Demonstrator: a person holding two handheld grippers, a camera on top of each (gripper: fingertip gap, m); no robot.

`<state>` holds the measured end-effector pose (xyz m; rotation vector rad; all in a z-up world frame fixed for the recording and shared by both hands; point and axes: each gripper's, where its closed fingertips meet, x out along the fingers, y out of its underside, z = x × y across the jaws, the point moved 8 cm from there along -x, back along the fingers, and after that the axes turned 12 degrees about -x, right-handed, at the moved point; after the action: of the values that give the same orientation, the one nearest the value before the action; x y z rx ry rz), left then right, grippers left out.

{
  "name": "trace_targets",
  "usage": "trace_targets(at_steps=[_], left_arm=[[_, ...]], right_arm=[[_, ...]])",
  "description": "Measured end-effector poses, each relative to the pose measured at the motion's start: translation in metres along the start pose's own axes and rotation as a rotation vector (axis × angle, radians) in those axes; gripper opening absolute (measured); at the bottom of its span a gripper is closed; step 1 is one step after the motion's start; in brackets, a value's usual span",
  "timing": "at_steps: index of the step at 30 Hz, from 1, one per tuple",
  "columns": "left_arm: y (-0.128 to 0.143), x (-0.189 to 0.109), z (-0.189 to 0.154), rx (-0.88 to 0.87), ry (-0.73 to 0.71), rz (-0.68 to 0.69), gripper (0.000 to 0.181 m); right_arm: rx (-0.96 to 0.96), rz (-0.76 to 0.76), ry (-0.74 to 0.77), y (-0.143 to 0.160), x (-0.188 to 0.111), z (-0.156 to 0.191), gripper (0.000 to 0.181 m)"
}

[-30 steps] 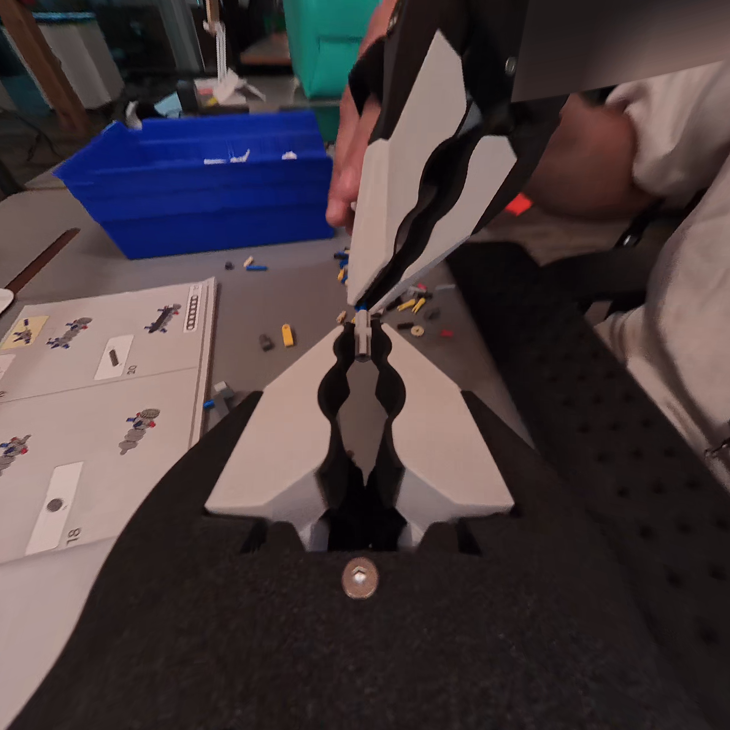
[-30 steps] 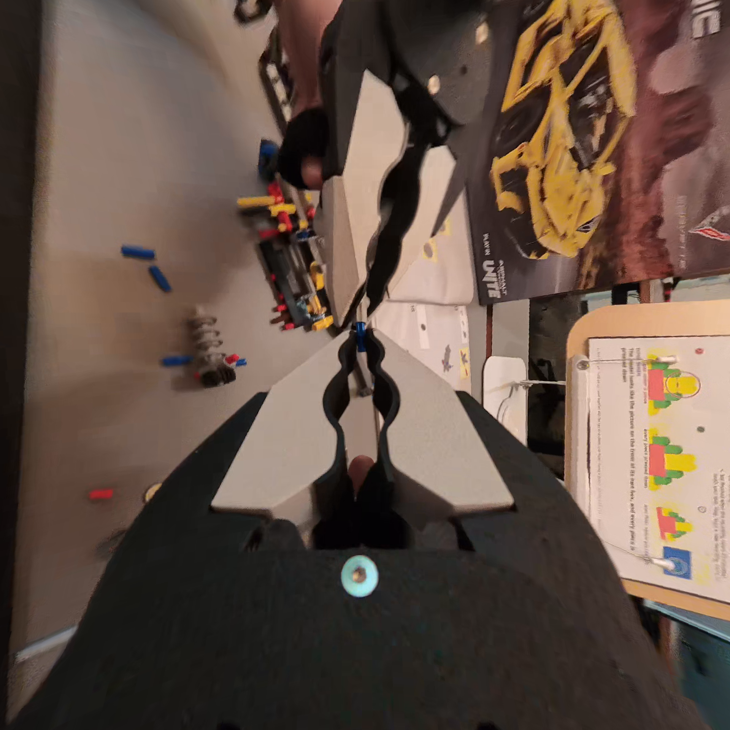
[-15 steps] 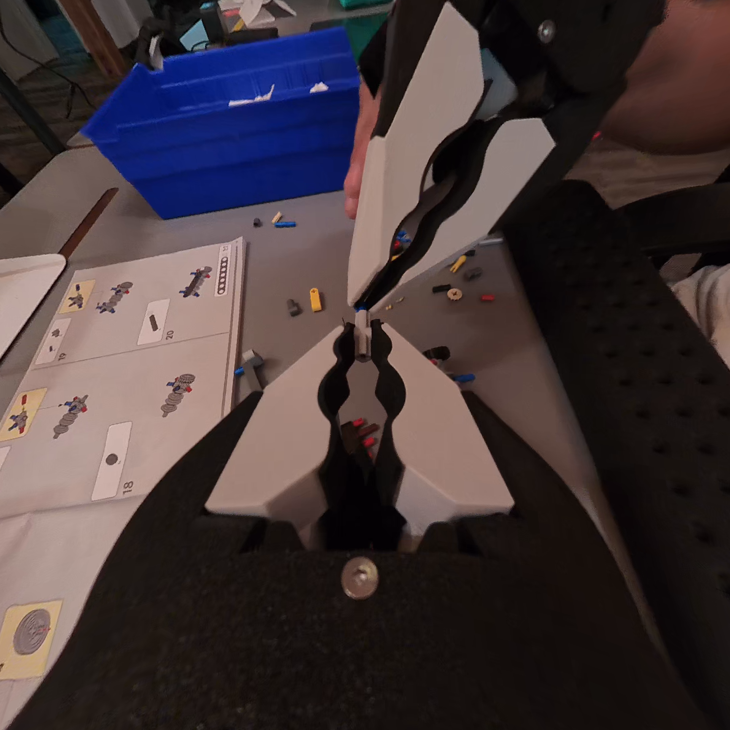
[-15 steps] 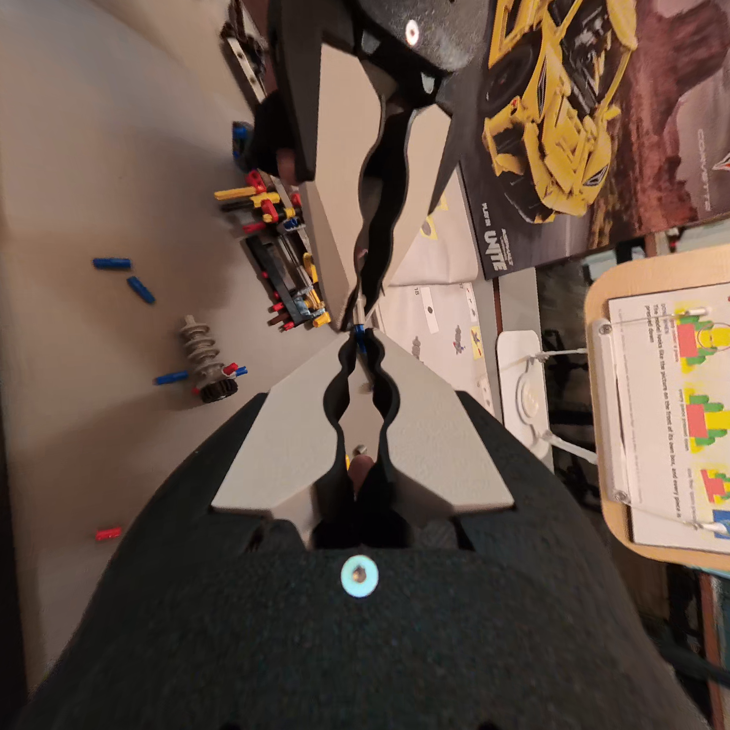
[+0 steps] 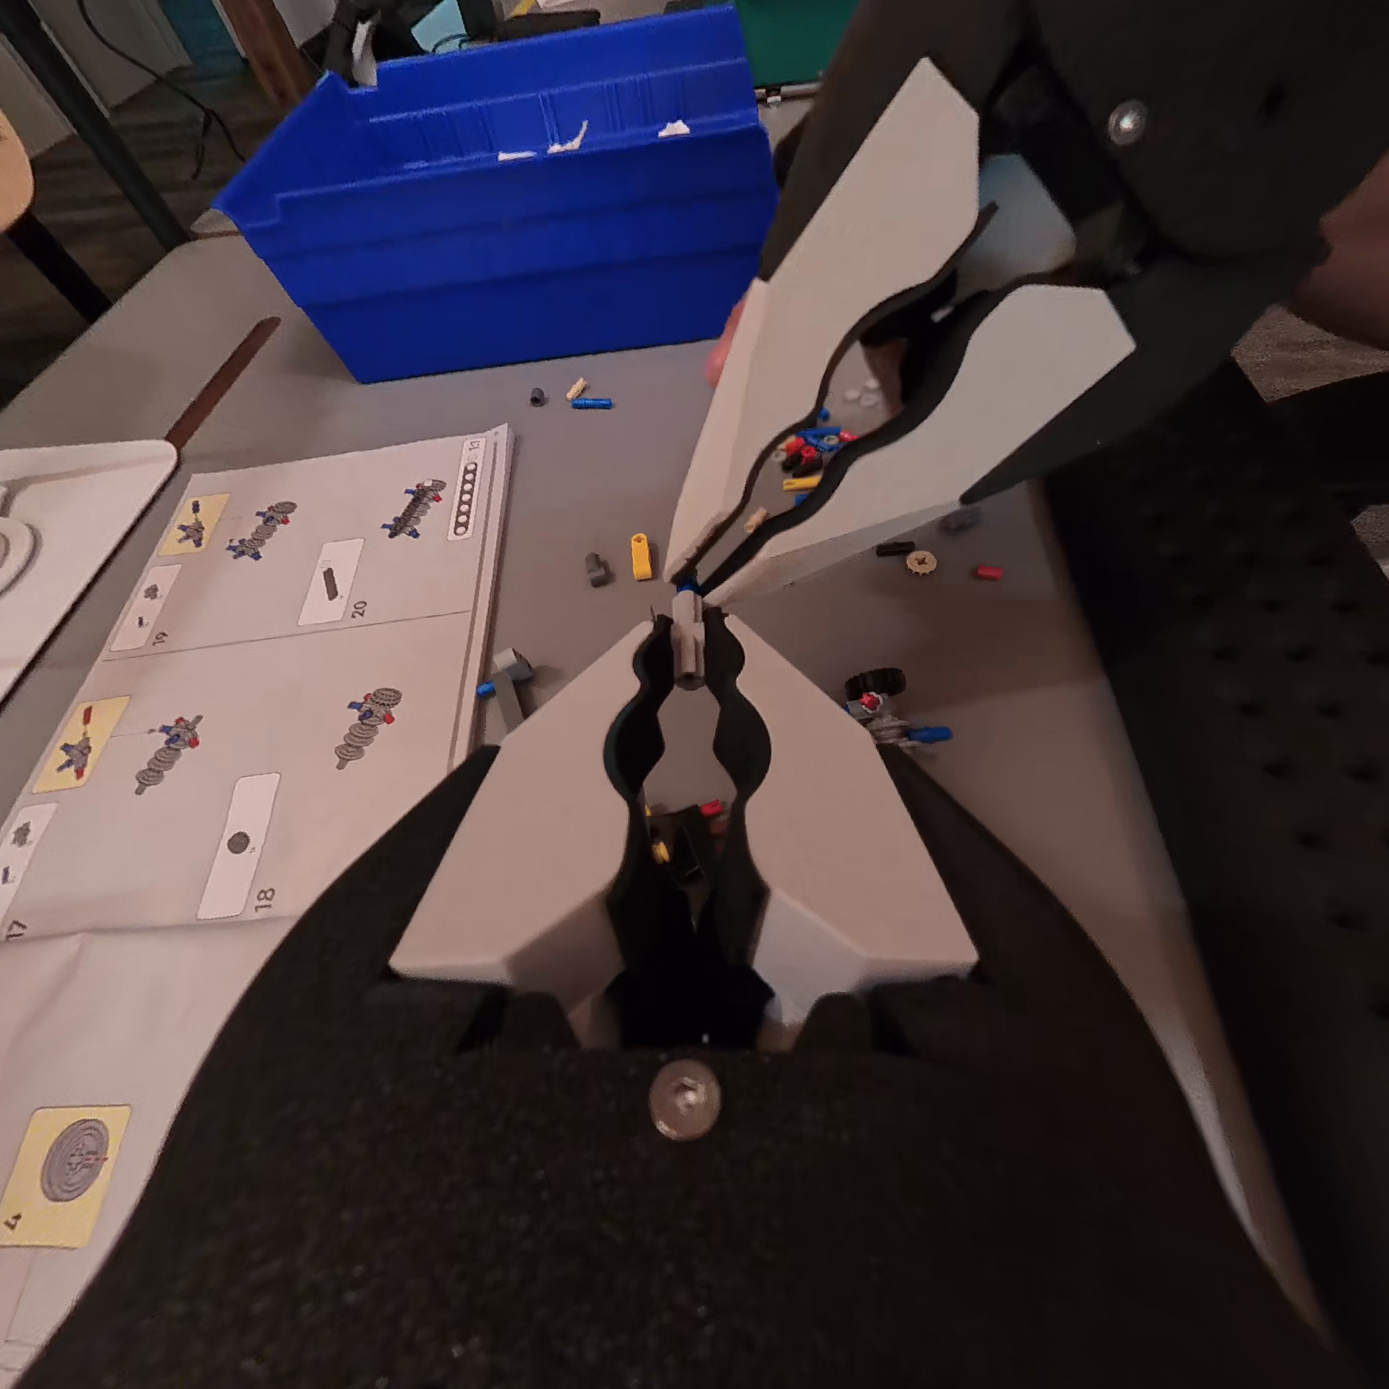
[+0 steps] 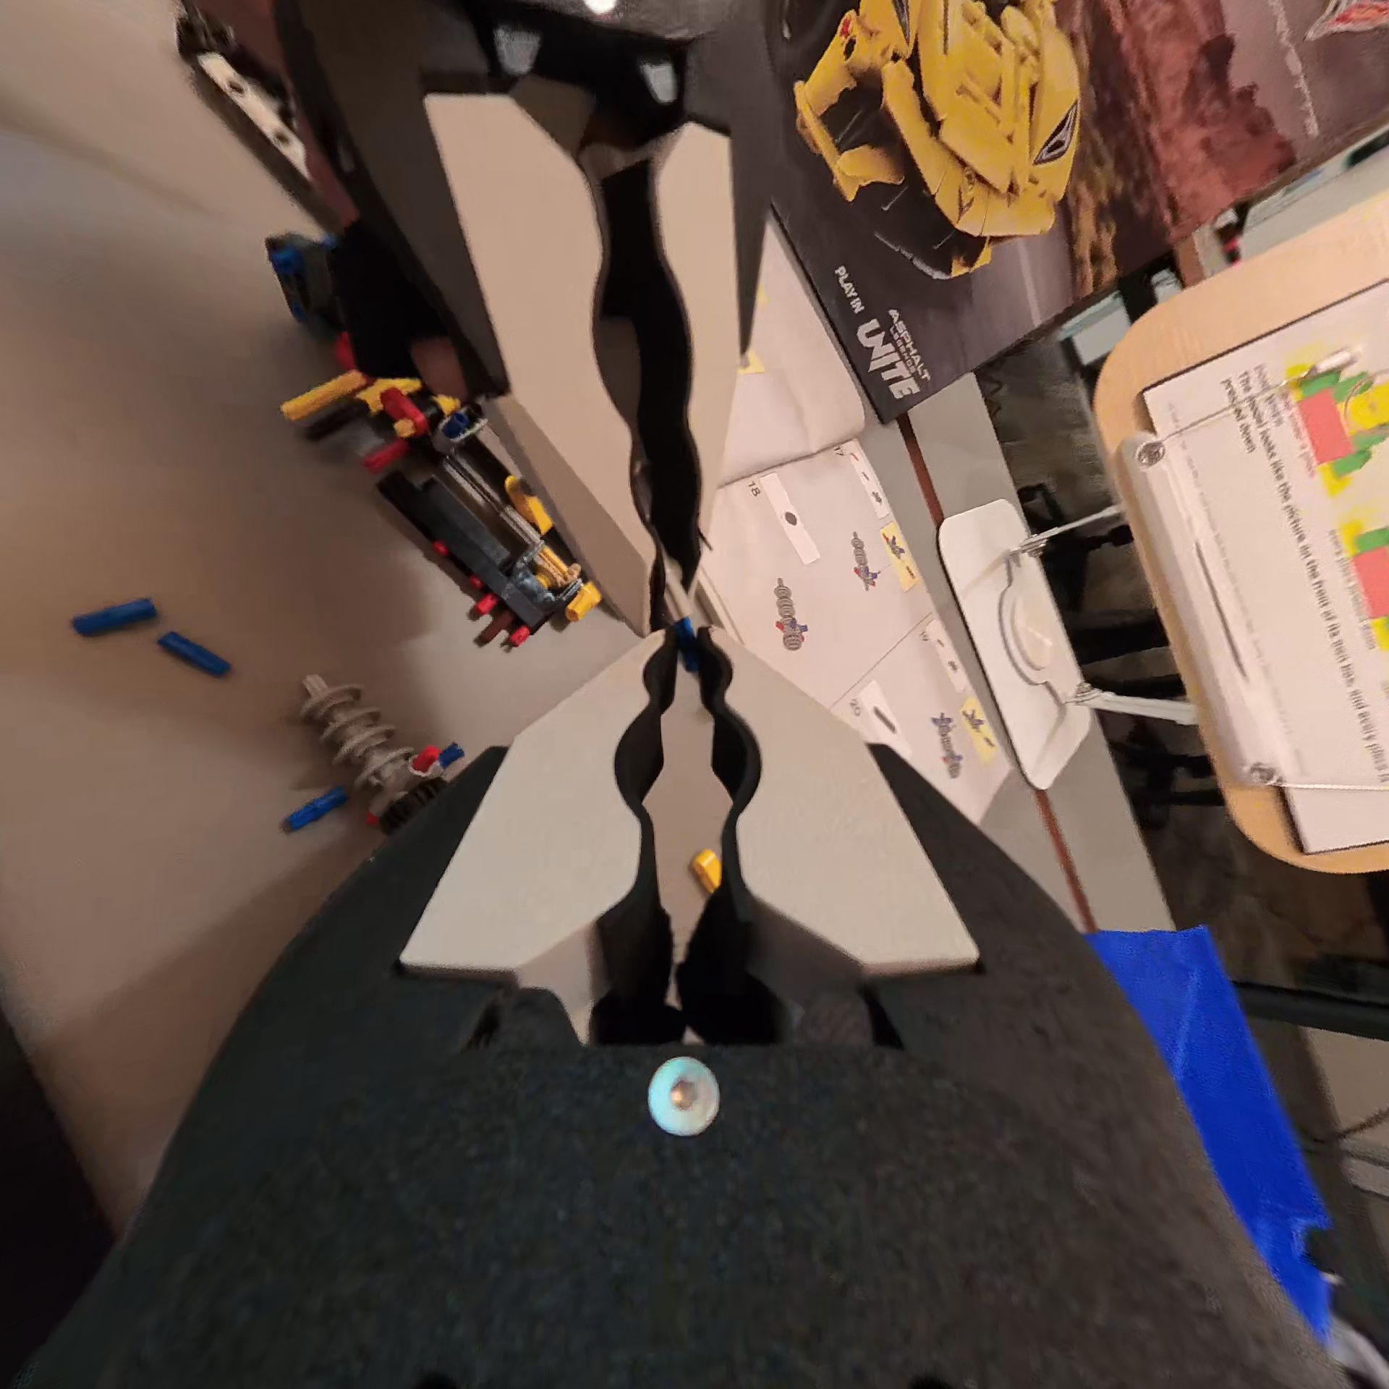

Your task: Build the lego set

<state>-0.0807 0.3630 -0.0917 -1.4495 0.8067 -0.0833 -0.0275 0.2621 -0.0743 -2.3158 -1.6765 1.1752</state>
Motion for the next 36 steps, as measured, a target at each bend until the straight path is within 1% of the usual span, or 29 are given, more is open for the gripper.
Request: trace_targets(at_steps=[3,5,7,9,13,17,19,22,26,30,32,36], left_arm=[[-0.001,-0.001,-0.002,0.023,0.020,-0.027,0.007],[0.000,-0.001,-0.004,0.040,0.034,-0.033,0.007],[0.001,0.000,-0.004,0.045,0.042,-0.030,0.007],[0.001,0.001,-0.005,0.063,0.038,-0.028,0.007],[-0.001,0.000,-0.007,0.089,0.035,-0.064,0.007],[-0.007,-0.004,-0.011,0.114,0.050,-0.129,0.007],[-0.010,-0.006,-0.013,0.119,0.060,-0.159,0.007],[-0.014,-0.009,-0.016,0.111,0.086,-0.204,0.007],[-0.021,-0.014,-0.020,0.098,0.129,-0.273,0.006],[-0.022,-0.015,-0.022,0.093,0.149,-0.291,0.007],[-0.022,-0.014,-0.022,0.093,0.151,-0.289,0.006],[-0.021,-0.013,-0.023,0.102,0.148,-0.276,0.007]], right_arm=[[0.060,-0.055,-0.041,0.004,-0.004,-0.003,0.005],[0.011,-0.080,-0.050,0.004,-0.006,-0.003,0.005],[-0.076,-0.075,-0.042,0.004,-0.007,0.000,0.004],[-0.120,-0.062,-0.037,0.004,-0.007,0.002,0.004],[-0.090,-0.083,-0.022,0.004,-0.011,0.000,0.005],[0.085,-0.193,-0.068,0.007,-0.022,-0.010,0.013],[0.196,-0.286,-0.121,0.010,-0.029,-0.014,0.016],[0.381,-0.463,-0.186,0.018,-0.038,-0.022,0.017],[0.635,-0.662,-0.330,0.032,-0.032,-0.023,0.018],[0.832,-0.849,-0.548,0.035,-0.024,-0.019,0.021],[0.903,-0.891,-0.607,0.036,-0.020,-0.019,0.017],[0.904,-0.877,-0.604,0.038,-0.017,-0.017,0.011]])
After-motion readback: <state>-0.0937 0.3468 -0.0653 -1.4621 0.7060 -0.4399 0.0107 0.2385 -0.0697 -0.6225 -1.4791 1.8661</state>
